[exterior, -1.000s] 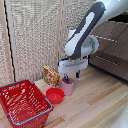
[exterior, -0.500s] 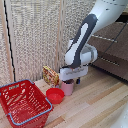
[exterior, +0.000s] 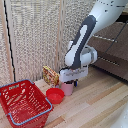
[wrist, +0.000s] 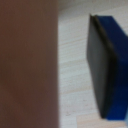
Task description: Move your gripper towards the pink mug and hold it gently. Lift the pink mug from the surface. Position it above the basket, lowering it gently until it is placed inside. Release the grip on the pink mug, completing the task.
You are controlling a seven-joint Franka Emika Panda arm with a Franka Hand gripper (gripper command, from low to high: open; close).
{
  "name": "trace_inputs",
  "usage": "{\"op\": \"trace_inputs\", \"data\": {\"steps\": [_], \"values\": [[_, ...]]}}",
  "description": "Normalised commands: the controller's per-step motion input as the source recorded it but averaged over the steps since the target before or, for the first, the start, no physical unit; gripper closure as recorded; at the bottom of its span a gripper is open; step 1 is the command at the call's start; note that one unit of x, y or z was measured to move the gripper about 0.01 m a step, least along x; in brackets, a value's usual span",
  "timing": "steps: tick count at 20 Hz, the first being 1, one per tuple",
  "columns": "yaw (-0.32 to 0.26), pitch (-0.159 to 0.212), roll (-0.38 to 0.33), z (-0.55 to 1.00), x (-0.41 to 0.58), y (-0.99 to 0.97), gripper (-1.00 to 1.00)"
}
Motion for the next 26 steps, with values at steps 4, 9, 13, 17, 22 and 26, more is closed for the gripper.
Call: {"op": "trace_inputs", "data": {"steps": [4, 9, 13, 17, 22, 26], "values": [[0.0, -0.009, 0.009, 0.1, 0.138, 0.0, 1.0], [0.034, -0.006, 0.014, 0.34, 0.014, -0.17, 1.0], [0.066, 0.043, 0.035, 0.72, 0.025, -0.29, 1.0], [0.046, 0.088, 0.028, 0.82, 0.11, -0.26, 1.0], [0.059, 0.063, 0.025, 0.73, 0.225, -0.17, 1.0], [0.07, 0.058, 0.018, 0.73, 0.238, -0.04, 1.0]]}}
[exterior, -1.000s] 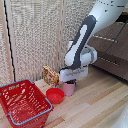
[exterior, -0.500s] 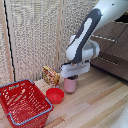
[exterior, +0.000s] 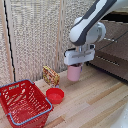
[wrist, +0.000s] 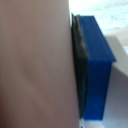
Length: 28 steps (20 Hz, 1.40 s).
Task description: Move your gripper towards the pink mug and hold it gently. Lift the pink mug from the surface. Position it above the basket, lowering it gently until it is placed inside. Release the grip on the pink mug, completing the task.
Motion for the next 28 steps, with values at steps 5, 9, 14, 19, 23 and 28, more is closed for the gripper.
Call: {"op": "trace_inputs", "data": {"steps": [5, 9, 14, 19, 23, 28], "values": [[0.073, 0.073, 0.001, 0.7, 0.275, 0.32, 1.0], [0.083, 0.089, 0.0, 0.66, 0.261, 0.59, 1.0], [0.074, 0.078, 0.0, 0.66, 0.365, 0.63, 1.0], [0.066, 0.059, 0.0, 0.61, 0.392, 0.65, 1.0], [0.036, 0.018, -0.009, 0.51, 0.401, 0.69, 1.0], [0.001, 0.0, -0.024, 0.24, 0.35, 0.87, 1.0]]}}
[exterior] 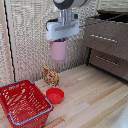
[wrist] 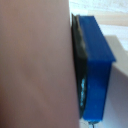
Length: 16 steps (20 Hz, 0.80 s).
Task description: Move your gripper towards the pink mug and hold it gently. Lift the pink mug from the surface. Position it above the basket, lowering it gently until it is placed inside. Release the grip on the pink mug, completing the task.
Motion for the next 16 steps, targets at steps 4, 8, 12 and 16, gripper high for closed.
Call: {"op": "trace_inputs", "data": {"steps": [4, 8, 12, 16], "values": [[-0.024, -0.003, -0.008, 0.1, 0.234, 0.93, 1.0], [-0.059, -0.012, 0.0, 0.04, 0.171, 0.9, 1.0], [-0.057, -0.001, 0.005, 0.0, 0.167, 0.89, 1.0], [-0.035, 0.005, 0.003, -0.04, 0.141, 0.9, 1.0]]}}
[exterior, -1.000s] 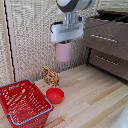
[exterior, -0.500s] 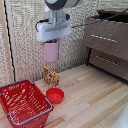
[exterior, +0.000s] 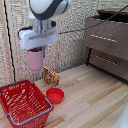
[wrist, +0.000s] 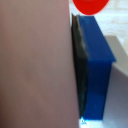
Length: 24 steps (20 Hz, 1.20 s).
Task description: Move your gripper towards the pink mug and hold it gently. Lift the pink mug from the surface. Position it above the basket, lowering it gently until it is placed inside. Release the grip on the pink mug, completing the task.
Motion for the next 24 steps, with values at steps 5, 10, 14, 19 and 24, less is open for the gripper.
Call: {"op": "trace_inputs", "data": {"steps": [5, 10, 14, 19, 24], "values": [[-0.012, 0.001, 0.0, -0.31, 0.082, 0.66, 1.0], [-0.001, 0.001, 0.0, -0.42, 0.121, 0.38, 1.0], [0.0, 0.009, 0.0, -0.48, 0.144, 0.17, 1.0], [0.0, 0.067, -0.001, -0.52, 0.095, 0.19, 1.0], [0.0, 0.127, -0.017, -0.51, 0.007, 0.29, 1.0]]}}
